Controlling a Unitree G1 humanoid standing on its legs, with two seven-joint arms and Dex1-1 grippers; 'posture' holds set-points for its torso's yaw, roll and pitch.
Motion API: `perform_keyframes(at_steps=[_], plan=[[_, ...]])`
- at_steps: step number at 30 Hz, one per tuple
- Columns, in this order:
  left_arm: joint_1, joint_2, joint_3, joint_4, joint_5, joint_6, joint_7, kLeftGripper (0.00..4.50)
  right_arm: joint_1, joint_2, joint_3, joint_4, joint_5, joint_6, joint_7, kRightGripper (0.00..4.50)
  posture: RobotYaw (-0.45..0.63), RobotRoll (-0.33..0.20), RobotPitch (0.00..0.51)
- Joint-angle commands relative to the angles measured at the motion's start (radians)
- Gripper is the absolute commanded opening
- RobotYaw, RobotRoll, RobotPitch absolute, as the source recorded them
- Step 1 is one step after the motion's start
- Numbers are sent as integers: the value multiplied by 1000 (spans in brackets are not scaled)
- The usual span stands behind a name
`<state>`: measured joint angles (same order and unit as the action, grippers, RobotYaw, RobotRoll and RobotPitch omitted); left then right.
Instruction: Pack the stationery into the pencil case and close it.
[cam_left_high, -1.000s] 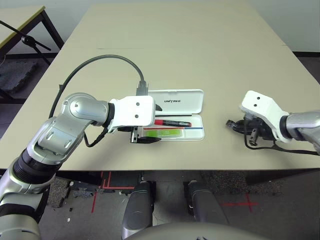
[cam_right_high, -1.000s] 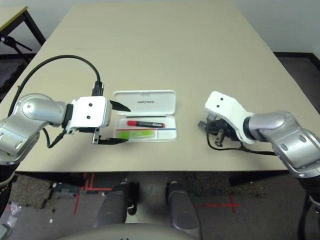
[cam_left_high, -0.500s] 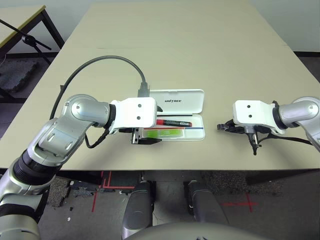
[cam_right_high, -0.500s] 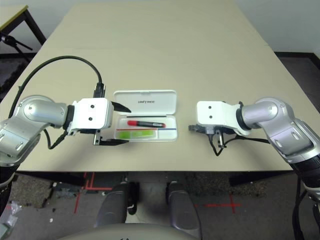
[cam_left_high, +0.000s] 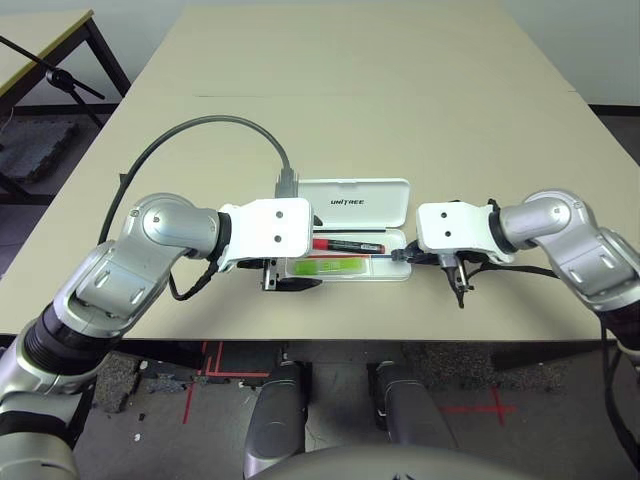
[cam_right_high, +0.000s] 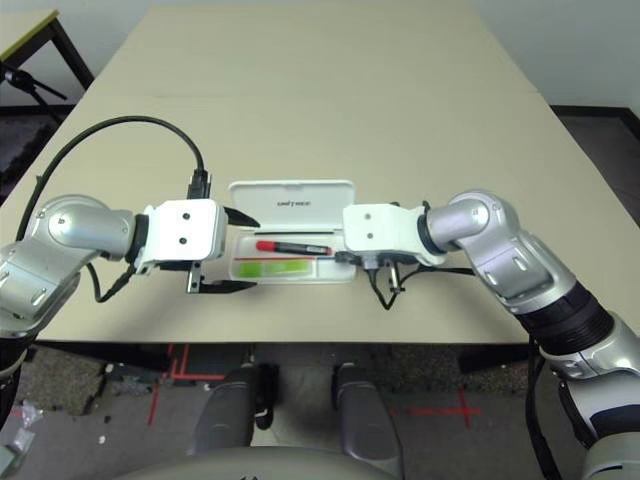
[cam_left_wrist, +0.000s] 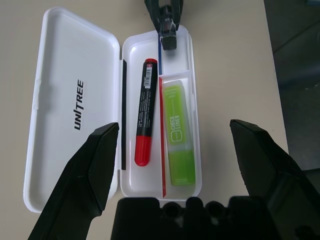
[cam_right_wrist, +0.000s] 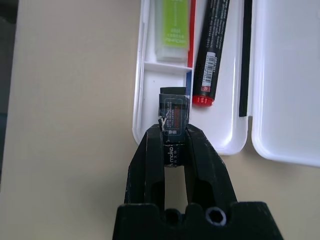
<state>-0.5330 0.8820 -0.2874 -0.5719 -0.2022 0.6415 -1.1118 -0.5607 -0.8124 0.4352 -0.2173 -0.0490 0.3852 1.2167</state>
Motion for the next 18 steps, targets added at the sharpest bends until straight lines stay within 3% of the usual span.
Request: perform_keyframes(at_steps=[1, 13, 18], plan=[[10, 11, -13, -15, 8, 11, 7, 4500, 13, 28, 32, 48, -32, -39, -12, 282, 84, 0, 129], [12, 13, -14, -12, 10, 11, 13, 4500, 4, 98, 39, 193, -86, -175, -33, 282, 82, 0, 125], [10, 11, -15, -7, 11, 7, 10, 4500, 6, 106, 23, 185, -75, -182, -25, 1924, 71, 0, 123]])
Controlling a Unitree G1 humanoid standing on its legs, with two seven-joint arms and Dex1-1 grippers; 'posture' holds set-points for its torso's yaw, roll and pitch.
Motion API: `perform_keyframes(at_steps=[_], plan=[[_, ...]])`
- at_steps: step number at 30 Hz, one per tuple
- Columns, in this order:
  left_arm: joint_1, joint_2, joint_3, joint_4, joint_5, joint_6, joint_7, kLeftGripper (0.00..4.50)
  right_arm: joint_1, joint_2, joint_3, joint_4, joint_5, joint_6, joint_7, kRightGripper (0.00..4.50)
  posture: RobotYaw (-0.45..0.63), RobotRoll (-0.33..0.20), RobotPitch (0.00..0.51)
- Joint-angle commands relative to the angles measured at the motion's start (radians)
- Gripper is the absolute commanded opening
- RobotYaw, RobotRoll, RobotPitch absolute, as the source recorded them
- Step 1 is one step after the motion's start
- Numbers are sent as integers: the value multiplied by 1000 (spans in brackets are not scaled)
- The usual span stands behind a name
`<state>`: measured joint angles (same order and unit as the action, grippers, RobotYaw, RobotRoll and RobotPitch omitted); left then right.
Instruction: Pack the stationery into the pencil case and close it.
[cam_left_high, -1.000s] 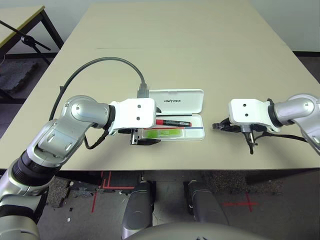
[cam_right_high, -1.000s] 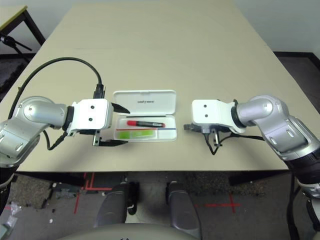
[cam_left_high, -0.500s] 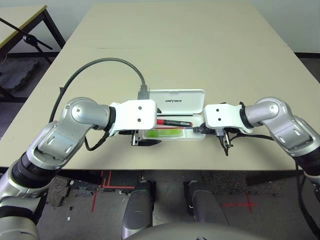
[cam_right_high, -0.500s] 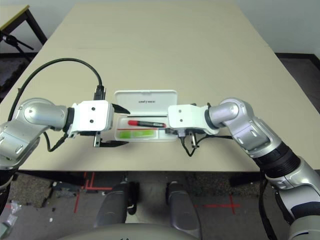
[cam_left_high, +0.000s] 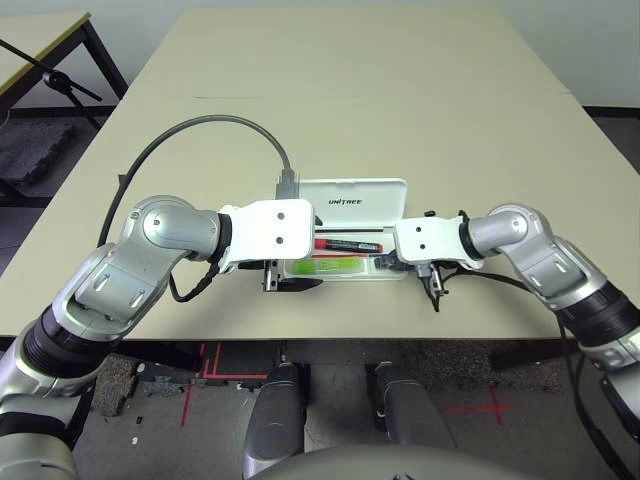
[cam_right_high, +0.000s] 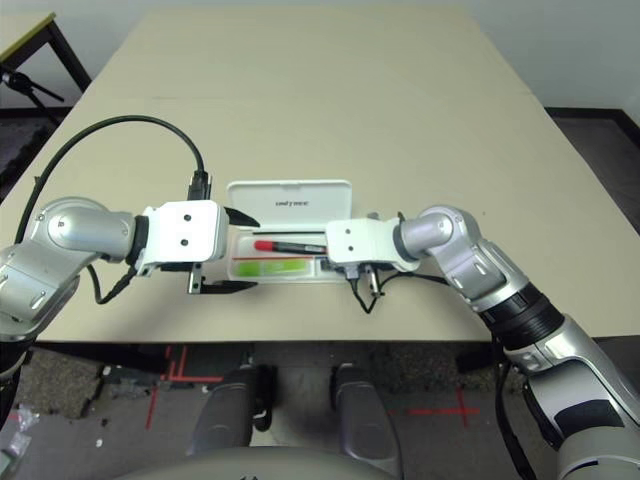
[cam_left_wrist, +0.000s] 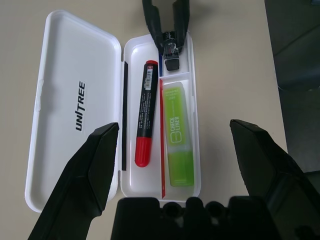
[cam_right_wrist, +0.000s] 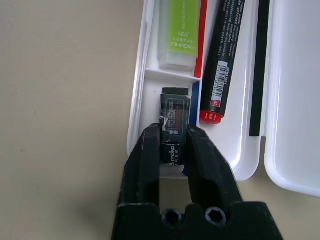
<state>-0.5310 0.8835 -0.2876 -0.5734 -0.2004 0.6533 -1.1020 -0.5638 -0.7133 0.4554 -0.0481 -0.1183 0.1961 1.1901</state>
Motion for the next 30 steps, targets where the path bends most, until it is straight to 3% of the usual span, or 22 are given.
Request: perform_keyframes(at_steps=[1, 7, 12, 19, 23, 30], plan=[[7, 9, -16, -4, 9, -6, 0, 4500, 7, 9, -3, 13, 1, 8, 5, 2291, 68, 0, 123], [4, 5, -22, 8, 11, -15, -1, 4500, -3, -2, -80, -42, 110, 33, 62, 4421, 60, 0, 119], [7, 7, -22, 22, 14, -27, -5, 4500, -25, -49, -208, -116, 302, 149, 147, 4467, 48, 0, 112], [24, 6, -22, 31, 14, -37, -1, 4500, -34, -89, -288, -106, 363, 201, 134, 4467, 35, 0, 101], [61, 10, 10, 43, -8, -28, 4, 4500, 26, -150, -360, -161, 449, 270, 158, 4467, 29, 0, 92], [136, 46, 95, 241, 3, -110, 4, 4500, 219, -297, -544, -175, 627, 380, 237, 4467, -3, 0, 107]])
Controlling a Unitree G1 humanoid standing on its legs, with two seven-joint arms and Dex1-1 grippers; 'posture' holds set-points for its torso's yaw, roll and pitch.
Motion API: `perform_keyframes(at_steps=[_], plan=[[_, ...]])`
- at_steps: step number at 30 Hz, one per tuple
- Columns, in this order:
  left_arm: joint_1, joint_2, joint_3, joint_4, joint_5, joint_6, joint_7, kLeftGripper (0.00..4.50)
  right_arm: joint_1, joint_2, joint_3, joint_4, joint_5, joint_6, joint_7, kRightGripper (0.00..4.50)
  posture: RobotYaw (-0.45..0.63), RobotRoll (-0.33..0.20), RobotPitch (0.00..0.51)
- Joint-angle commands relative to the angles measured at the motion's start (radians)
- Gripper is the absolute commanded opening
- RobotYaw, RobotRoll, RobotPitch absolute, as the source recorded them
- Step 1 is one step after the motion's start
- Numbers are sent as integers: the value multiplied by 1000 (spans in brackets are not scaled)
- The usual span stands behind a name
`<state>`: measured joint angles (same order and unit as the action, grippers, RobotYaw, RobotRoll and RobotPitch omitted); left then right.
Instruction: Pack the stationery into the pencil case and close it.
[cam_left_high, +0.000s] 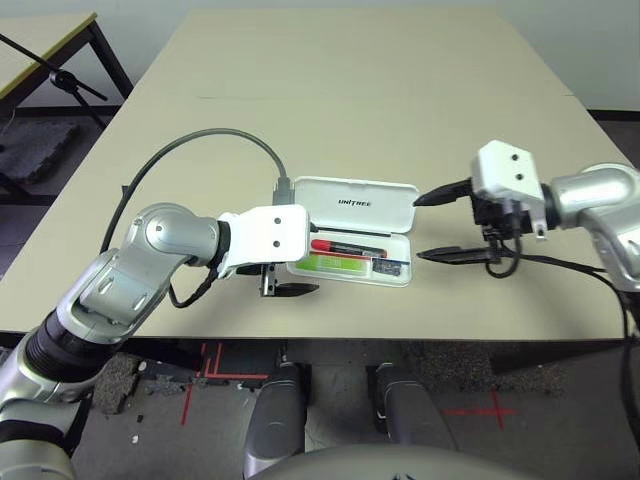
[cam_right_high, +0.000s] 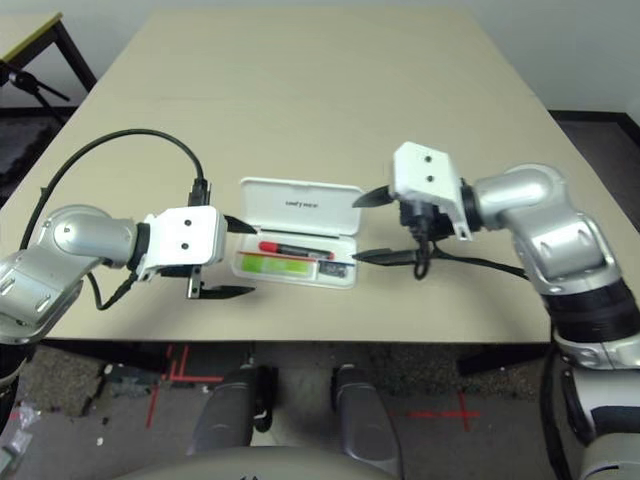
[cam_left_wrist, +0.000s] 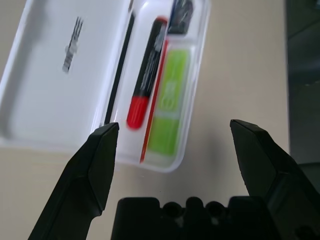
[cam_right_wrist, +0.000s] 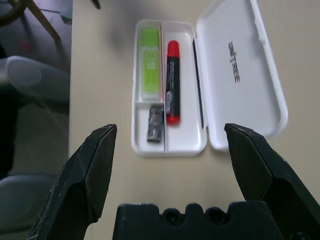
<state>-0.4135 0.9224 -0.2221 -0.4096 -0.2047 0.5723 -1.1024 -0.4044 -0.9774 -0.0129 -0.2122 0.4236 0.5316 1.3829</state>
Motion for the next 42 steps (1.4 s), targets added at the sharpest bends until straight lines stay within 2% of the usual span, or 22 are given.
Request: perform_keyframes(at_steps=[1, 8, 10, 12, 21, 30, 42], plan=[[17, 2, 38, 118, 10, -38, 10, 4500, 90, -46, -99, -6, 102, 51, 51, 4467, -6, 0, 109], [-36, -43, 51, 366, 66, -140, 60, 4500, 215, -74, -207, 26, 138, 71, 8, 4467, -39, 0, 108], [-62, -68, 57, 431, 66, -141, 69, 4119, 258, -64, -217, 15, 136, 65, -11, 4500, -46, 0, 110], [-91, -85, 53, 501, 87, -141, 90, 3534, 276, -51, -218, 2, 143, 65, -35, 4500, -53, 0, 112], [-230, -175, -7, 789, 274, -194, 255, 127, 293, -33, -203, -10, 149, 52, -82, 4500, -69, 0, 118], [-272, -232, 6, 897, 319, -244, 298, 54, 276, -32, -176, 1, 140, 37, -91, 4500, -70, 0, 119], [-330, -422, 21, 911, 273, -220, 301, 54, 246, -25, -128, 10, 127, 18, -98, 4500, -65, 0, 117]])
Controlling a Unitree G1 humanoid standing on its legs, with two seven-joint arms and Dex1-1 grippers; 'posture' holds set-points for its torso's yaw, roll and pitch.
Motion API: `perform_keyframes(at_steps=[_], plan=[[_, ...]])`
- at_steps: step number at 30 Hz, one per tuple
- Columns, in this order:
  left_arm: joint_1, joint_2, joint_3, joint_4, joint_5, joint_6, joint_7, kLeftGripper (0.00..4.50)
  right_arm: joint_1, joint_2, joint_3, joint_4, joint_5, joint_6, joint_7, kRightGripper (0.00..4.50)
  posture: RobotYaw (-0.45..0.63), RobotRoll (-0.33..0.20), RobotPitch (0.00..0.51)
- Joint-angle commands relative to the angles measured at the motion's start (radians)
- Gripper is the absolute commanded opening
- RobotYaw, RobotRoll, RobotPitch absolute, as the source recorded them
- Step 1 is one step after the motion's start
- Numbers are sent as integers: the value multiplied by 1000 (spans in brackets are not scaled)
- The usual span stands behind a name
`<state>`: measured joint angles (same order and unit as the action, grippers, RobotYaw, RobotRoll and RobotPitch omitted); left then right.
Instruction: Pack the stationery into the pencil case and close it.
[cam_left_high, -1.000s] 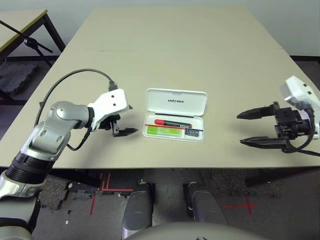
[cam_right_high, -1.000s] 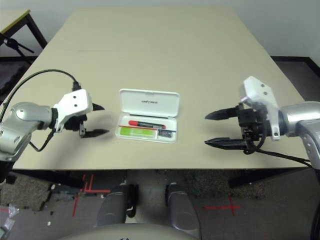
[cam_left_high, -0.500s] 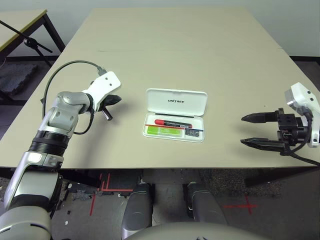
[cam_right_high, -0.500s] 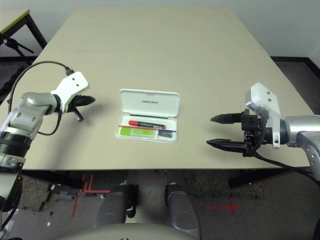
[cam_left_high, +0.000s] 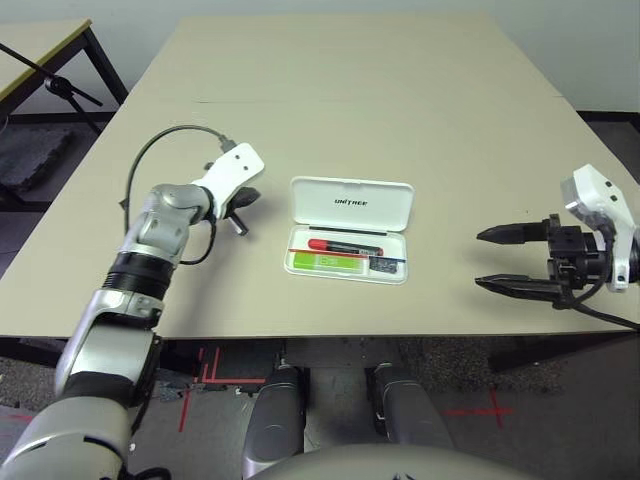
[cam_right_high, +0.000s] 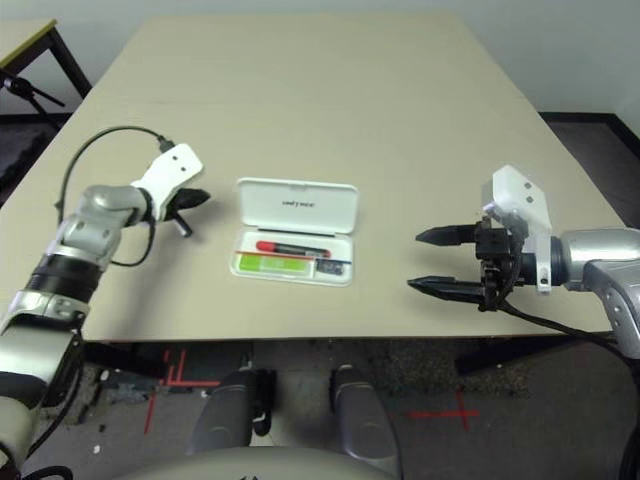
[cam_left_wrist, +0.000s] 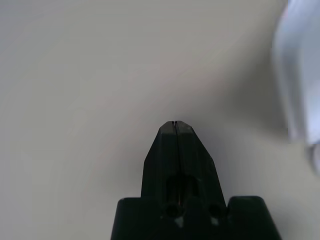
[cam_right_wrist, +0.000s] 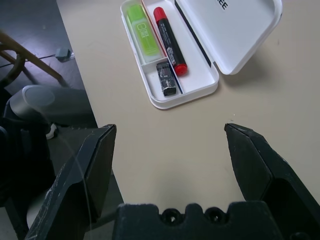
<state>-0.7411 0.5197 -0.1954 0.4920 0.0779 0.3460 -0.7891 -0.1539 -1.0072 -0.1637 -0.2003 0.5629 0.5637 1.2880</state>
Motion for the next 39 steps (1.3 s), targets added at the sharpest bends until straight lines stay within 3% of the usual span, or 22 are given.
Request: perform_keyframes(at_steps=[1, 6, 24, 39], plan=[[-2, -29, -7, 8, -11, 6, -16, 54, -6, 5, 25, -2, -14, -14, -2, 4500, -82, 0, 118], [1, -47, -1, -30, -37, 32, -68, 54, 7, 0, 16, -5, -16, -20, -6, 4500, -92, 0, 116], [103, 62, -15, -307, -150, 53, -334, 54, -17, 7, 57, 38, -54, -66, -10, 4500, -85, 0, 111], [200, 75, -125, -510, -150, 88, -367, 54, -57, 27, 119, 77, -105, -105, -8, 4500, -71, 0, 103]])
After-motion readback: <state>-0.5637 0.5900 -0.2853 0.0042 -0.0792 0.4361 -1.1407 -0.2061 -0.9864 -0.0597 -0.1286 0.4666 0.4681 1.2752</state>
